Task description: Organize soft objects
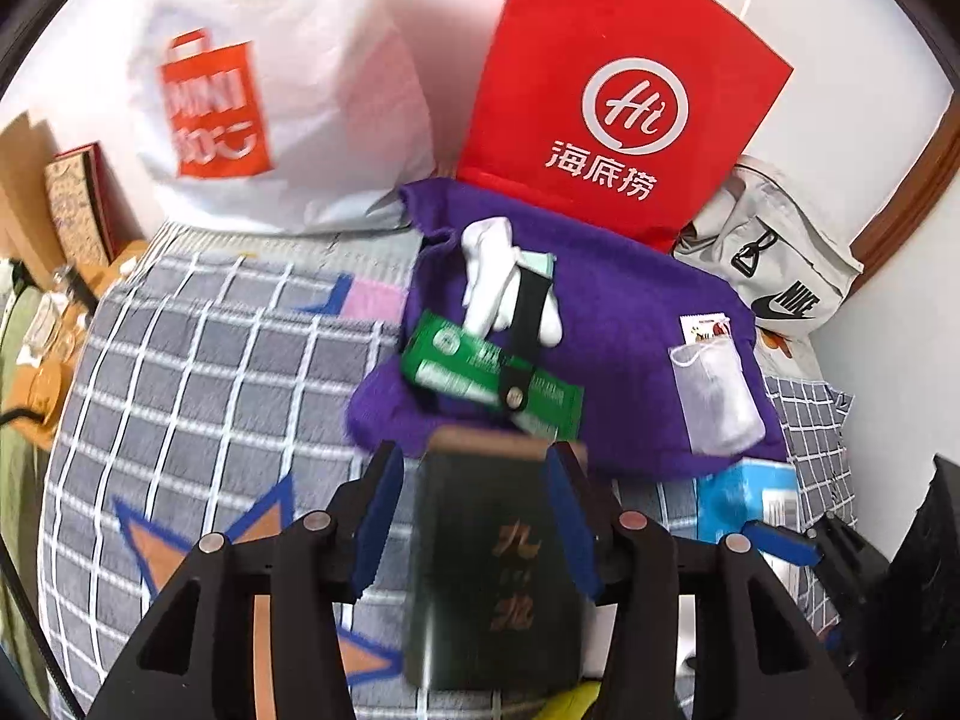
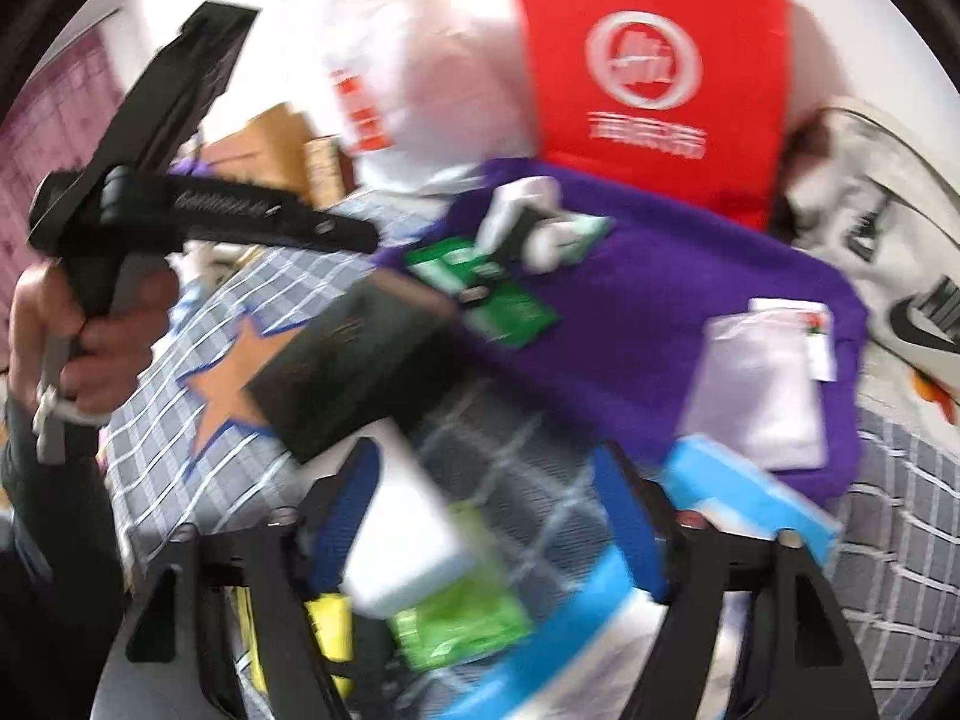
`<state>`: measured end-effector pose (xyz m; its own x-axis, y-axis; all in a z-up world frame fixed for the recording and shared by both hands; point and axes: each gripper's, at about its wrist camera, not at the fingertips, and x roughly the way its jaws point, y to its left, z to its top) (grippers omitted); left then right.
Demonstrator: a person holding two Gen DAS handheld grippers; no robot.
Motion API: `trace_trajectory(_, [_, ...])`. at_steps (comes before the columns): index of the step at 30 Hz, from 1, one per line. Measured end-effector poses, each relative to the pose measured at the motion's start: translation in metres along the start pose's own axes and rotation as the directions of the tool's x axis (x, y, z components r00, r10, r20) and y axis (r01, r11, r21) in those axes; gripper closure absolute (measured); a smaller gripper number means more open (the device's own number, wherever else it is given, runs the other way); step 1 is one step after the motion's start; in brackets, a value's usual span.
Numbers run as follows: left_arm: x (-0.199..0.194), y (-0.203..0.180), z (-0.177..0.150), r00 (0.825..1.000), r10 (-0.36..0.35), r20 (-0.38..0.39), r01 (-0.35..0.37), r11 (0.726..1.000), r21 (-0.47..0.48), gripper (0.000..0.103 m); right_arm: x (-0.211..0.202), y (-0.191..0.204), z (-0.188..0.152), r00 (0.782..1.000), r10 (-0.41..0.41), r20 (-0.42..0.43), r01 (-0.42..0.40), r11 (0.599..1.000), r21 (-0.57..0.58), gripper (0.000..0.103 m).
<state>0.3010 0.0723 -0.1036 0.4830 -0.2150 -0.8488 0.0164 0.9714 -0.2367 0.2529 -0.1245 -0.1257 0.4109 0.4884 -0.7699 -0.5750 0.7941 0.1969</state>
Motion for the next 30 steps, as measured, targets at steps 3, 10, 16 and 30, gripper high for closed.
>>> trace_trajectory(3, [-0.008, 0.01, -0.014, 1.0, -0.005, 0.003, 0.005, 1.0, -0.023, 0.054, 0.004, 0.027, -0.008, 1.0, -0.007, 0.004, 0.008, 0.996, -0.084, 0.015])
trace_trajectory(10, [-0.024, 0.025, -0.046, 1.0, -0.01, 0.009, 0.01, 0.999, -0.036, 0.054, 0.035, 0.036, -0.013, 0.991, -0.107, -0.08, 0.099, 0.99, -0.103, 0.015])
trace_trajectory(16, [-0.026, 0.029, -0.073, 1.0, -0.01, -0.019, 0.009, 0.999, -0.047, 0.054, 0.028, 0.037, -0.022, 0.991, -0.11, -0.075, 0.104, 0.992, -0.074, 0.038])
trace_trajectory(30, [-0.017, -0.003, -0.141, 0.992, -0.044, -0.115, 0.042, 0.999, -0.02, 0.054, -0.058, 0.05, -0.067, 0.984, -0.147, 0.105, 0.139, 0.987, 0.079, 0.038])
